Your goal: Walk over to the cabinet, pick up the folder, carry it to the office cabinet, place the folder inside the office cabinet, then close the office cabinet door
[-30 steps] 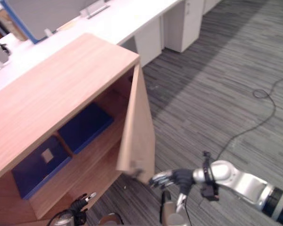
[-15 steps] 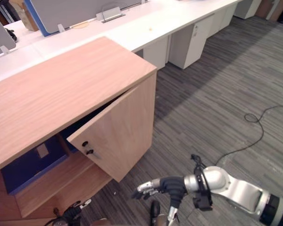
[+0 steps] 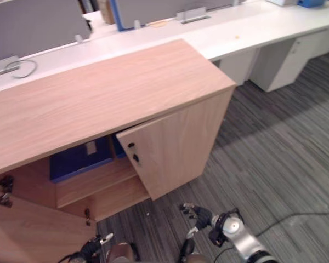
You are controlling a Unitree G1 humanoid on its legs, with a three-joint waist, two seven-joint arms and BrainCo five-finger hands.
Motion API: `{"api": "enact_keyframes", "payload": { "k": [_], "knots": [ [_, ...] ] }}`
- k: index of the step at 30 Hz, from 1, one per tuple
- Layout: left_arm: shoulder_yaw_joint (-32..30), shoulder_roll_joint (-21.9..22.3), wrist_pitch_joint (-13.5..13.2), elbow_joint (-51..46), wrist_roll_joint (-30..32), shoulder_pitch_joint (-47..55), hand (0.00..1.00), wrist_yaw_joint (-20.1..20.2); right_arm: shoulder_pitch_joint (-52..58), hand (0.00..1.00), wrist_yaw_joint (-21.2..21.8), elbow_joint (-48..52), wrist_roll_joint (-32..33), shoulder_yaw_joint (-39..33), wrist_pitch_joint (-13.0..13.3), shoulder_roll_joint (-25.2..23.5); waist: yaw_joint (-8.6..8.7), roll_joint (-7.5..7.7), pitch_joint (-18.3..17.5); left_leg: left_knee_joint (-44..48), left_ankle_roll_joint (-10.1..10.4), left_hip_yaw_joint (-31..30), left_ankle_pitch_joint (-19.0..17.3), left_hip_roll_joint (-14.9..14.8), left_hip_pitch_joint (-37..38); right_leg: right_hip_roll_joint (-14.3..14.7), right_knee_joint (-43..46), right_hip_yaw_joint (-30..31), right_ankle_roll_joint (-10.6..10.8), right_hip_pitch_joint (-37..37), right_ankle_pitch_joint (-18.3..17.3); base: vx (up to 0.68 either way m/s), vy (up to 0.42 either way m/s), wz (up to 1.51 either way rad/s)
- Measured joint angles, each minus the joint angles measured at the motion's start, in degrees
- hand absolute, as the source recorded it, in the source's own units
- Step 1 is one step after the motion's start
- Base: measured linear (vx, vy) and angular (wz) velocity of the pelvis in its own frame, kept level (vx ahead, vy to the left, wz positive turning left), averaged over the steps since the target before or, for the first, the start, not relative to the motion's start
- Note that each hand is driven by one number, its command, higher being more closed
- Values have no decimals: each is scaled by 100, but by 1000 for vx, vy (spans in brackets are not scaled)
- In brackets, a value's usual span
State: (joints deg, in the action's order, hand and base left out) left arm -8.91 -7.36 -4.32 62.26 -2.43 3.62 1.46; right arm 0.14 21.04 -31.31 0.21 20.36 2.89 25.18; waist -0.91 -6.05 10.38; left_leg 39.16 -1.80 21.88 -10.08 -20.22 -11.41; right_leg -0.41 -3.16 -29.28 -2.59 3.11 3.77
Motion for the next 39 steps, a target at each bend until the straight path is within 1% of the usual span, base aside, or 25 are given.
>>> {"api": "enact_keyframes", "payload": {
  "k": [1,2,3,4,5,6,7,9,11,13,14,16,17,19,20,21,23,24,26,28,29,31,33,36,39],
  "knots": [
    [15,35,9,-13,0,36,0,-13,70,0,-206,-124,-219,-279,-3,-197,8,-46,-29,113,-17,131,-79,-4,-8,-25,59,-145,2,-15,-42,96,121,124],
    [92,72,41,-77,1,52,0,-71,193,0,-600,-375,-493,-805,-28,-556,31,-158,-46,-107,55,318,-31,16,-69,-86,254,-501,109,-8,-197,78,116,129],
    [111,88,46,-138,7,59,0,-100,229,0,-756,-543,-579,-1043,-56,-706,38,-143,-32,-364,105,322,5,162,-50,-153,357,-658,167,-23,-264,29,88,192],
    [116,140,40,-307,17,72,0,-137,284,0,-976,-942,-614,-1479,-92,-932,54,-55,-51,-1142,172,268,92,552,104,-337,292,-989,176,-19,-279,-8,108,199],
    [111,167,68,-342,46,44,0,-166,283,0,-1235,-1378,-614,-1888,-186,-1194,17,12,-45,-1420,9,521,-94,710,262,-498,232,-1427,168,46,-218,-19,94,190],
    [107,166,98,-328,51,85,0,-177,281,0,-1328,-1550,-612,-2064,-220,-1281,6,4,-53,-1397,4,707,-145,650,305,-530,248,-1622,187,91,-203,5,130,198],
    [105,158,163,-339,67,185,0,-211,239,0,-1643,-1976,-585,-2411,-335,-1524,10,24,16,-1794,127,737,132,835,450,-716,422,-2098,306,266,-270,14,91,151],
    [113,162,167,-342,67,201,0,-229,212,0,-1787,-2298,-585,-2596,-385,-1660,8,64,32,-2039,90,531,268,1042,467,-850,521,-2362,366,329,-308,-5,101,119],
    [118,161,172,-305,67,268,0,-231,182,0,-1936,-2670,-495,-2990,-418,-1855,-7,168,-2,-3032,49,199,773,1556,757,-1064,546,-2724,420,398,-317,22,101,94],
    [134,167,172,-305,67,344,0,-238,148,0,-2021,-2863,-316,-3321,-455,-1900,-10,188,-11,-4171,34,-73,1369,1907,1205,-1152,563,-2976,492,496,-293,61,106,73],
    [132,164,172,-301,67,364,0,-238,125,0,-2039,-2935,-242,-3449,-468,-1925,3,185,-24,-4448,18,-202,1516,1958,1320,-1144,577,-3084,505,548,-299,70,71,71],
    [110,142,169,-249,67,347,0,-238,71,0,-2064,-3040,-126,-3626,-527,-1956,-18,256,0,-4448,24,-381,1526,2009,1355,-1259,789,-3280,590,660,-370,58,43,53],
    [116,113,168,-197,67,354,0,-238,70,0,-2089,-3043,-101,-3725,-542,-1961,-15,293,-25,-4448,16,-518,1529,2065,1352,-1478,1212,-3362,602,649,-561,43,85,55],
    [218,83,167,-197,81,363,0,-241,70,0,-2124,-3044,-37,-3844,-548,-1949,35,304,-32,-4448,-105,-794,1507,2152,1360,-1852,2090,-3036,402,563,-796,18,136,80],
    [365,16,158,-211,181,359,0,-247,123,0,-2123,-3045,120,-3926,-551,-1973,76,331,-52,-4444,-176,-1082,1515,2216,1370,-2033,2652,-2161,195,393,-869,-18,161,137],
    [524,-33,137,-220,252,325,0,-251,163,0,-2125,-3046,235,-3945,-549,-1979,112,375,-54,-4419,-261,-1482,1558,2264,1391,-1941,3029,-611,92,65,-1075,-18,121,147],
    [567,-81,134,-213,252,277,0,-259,190,0,-2123,-3049,347,-3952,-547,-2002,135,422,-71,-4406,-273,-1858,1617,2281,1347,-1557,2959,699,226,-31,-1413,5,-13,136],
    [556,-108,129,-209,255,229,0,-266,227,0,-2122,-3120,400,-4077,-546,-2052,139,468,-63,-4405,-249,-2283,1684,2332,1346,-1195,2934,1810,410,-38,-1623,3,-87,144],
    [503,-120,98,-209,253,228,0,-272,259,0,-2121,-3211,549,-4344,-546,-2154,145,557,-96,-4405,-183,-2685,1741,2416,1354,-971,2885,2582,581,-37,-1756,-36,-121,146],
    [335,-122,70,-209,255,265,0,-290,267,0,-2114,-3264,544,-4403,-548,-2234,126,733,-142,-4431,-102,-2899,1780,2552,1337,-1000,2405,2719,610,-10,-1650,-69,-118,91],
    [121,-89,66,-201,255,299,0,-318,275,0,-2113,-3298,533,-4463,-552,-2279,56,822,-163,-4439,-51,-2925,1784,2574,1314,-1075,2176,2696,817,99,-1788,-47,-114,25],
    [-210,43,61,-174,244,343,0,-367,256,0,-2111,-3265,527,-4624,-551,-2353,-42,777,-226,-4440,55,-2852,1812,2476,1163,-983,1683,2574,845,180,-1863,-48,-193,-2],
    [-310,49,57,-84,250,341,0,-374,302,0,-2105,-3238,527,-4776,-556,-2391,25,758,-247,-4442,182,-2933,1896,2349,1147,-865,1553,2384,812,284,-1825,-35,-225,25],
    [-410,27,37,-92,242,303,0,-373,523,0,-2110,-3249,512,-4846,-557,-2384,6,889,-218,-4444,348,-3260,1971,2305,1134,-727,1228,1977,758,632,-1752,34,-131,57],
    [-514,32,33,-95,236,304,0,-373,548,0,-2109,-3250,511,-4851,-555,-2394,-35,931,-205,-4443,380,-3383,1998,2309,1129,-670,1124,1856,798,791,-1705,52,-52,33]
  ]
}}
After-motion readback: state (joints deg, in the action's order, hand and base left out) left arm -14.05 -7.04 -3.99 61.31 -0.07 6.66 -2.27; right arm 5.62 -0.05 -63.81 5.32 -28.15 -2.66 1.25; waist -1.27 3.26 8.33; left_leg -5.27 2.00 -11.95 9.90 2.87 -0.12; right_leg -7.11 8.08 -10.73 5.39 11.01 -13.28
